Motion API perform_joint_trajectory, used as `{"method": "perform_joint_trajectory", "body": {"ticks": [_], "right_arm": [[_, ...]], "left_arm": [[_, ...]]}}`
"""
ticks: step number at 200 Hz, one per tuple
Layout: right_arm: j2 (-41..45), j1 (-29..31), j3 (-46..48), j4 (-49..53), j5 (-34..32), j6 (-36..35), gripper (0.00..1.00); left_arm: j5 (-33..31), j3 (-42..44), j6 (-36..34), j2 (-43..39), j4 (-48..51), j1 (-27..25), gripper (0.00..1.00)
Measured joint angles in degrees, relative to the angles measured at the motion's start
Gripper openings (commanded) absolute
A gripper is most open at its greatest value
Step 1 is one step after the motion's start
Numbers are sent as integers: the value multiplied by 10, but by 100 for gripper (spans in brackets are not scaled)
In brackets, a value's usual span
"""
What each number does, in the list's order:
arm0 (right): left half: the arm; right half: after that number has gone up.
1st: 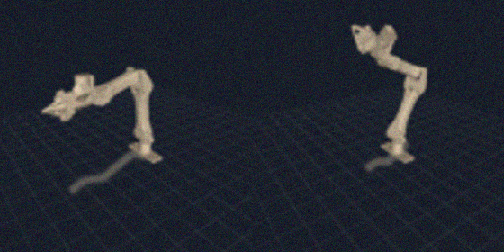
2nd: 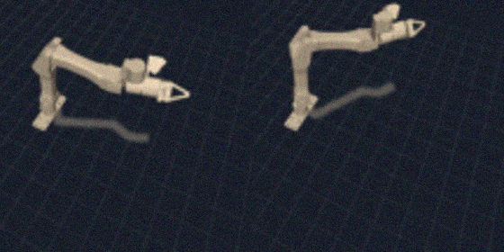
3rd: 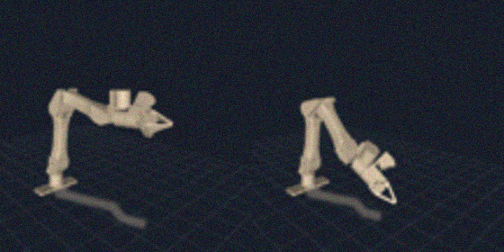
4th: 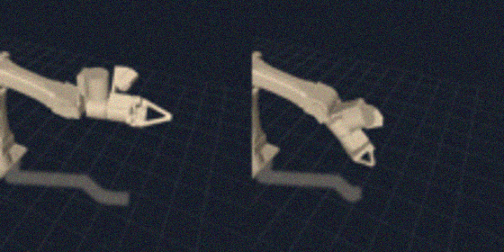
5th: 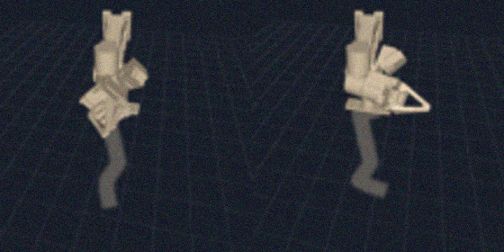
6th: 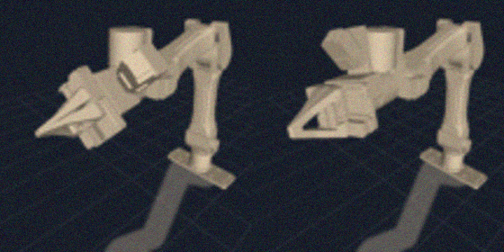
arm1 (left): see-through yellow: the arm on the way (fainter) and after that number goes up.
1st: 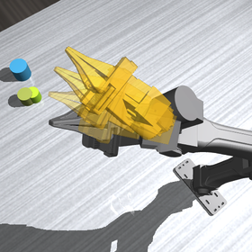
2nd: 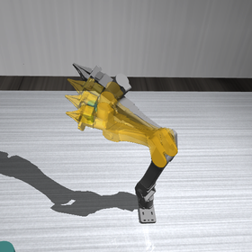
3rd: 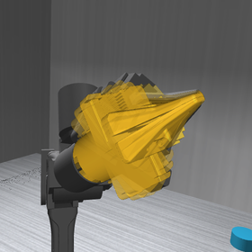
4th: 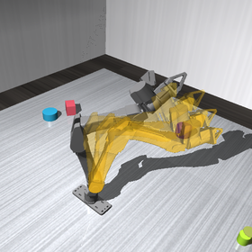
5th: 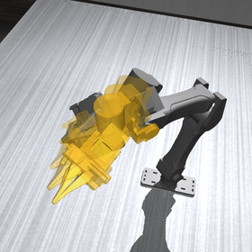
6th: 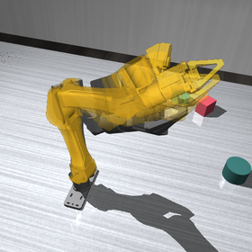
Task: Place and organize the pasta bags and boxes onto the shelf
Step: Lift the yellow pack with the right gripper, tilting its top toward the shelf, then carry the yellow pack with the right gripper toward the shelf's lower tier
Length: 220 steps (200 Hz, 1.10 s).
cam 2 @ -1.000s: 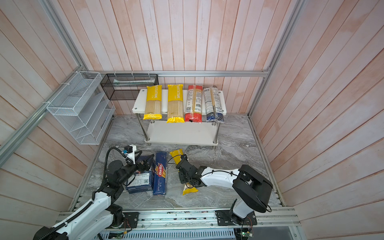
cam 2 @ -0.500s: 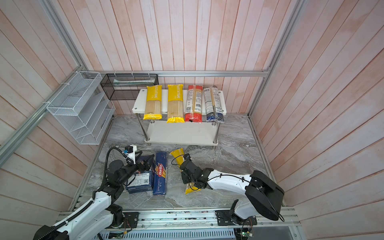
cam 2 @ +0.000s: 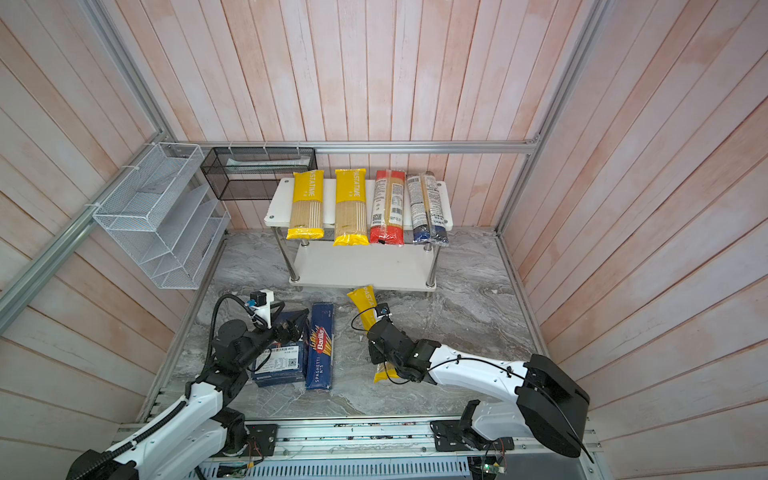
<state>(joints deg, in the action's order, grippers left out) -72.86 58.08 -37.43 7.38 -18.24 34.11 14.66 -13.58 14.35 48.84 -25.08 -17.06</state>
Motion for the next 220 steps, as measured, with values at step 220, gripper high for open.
{"method": "perform_joint_trajectory", "body": {"ticks": [220], "right_arm": [[40,-77,-20,32,-14,-11,15]], "left_arm": [[-1,0,0,-2,2,0,100]]}}
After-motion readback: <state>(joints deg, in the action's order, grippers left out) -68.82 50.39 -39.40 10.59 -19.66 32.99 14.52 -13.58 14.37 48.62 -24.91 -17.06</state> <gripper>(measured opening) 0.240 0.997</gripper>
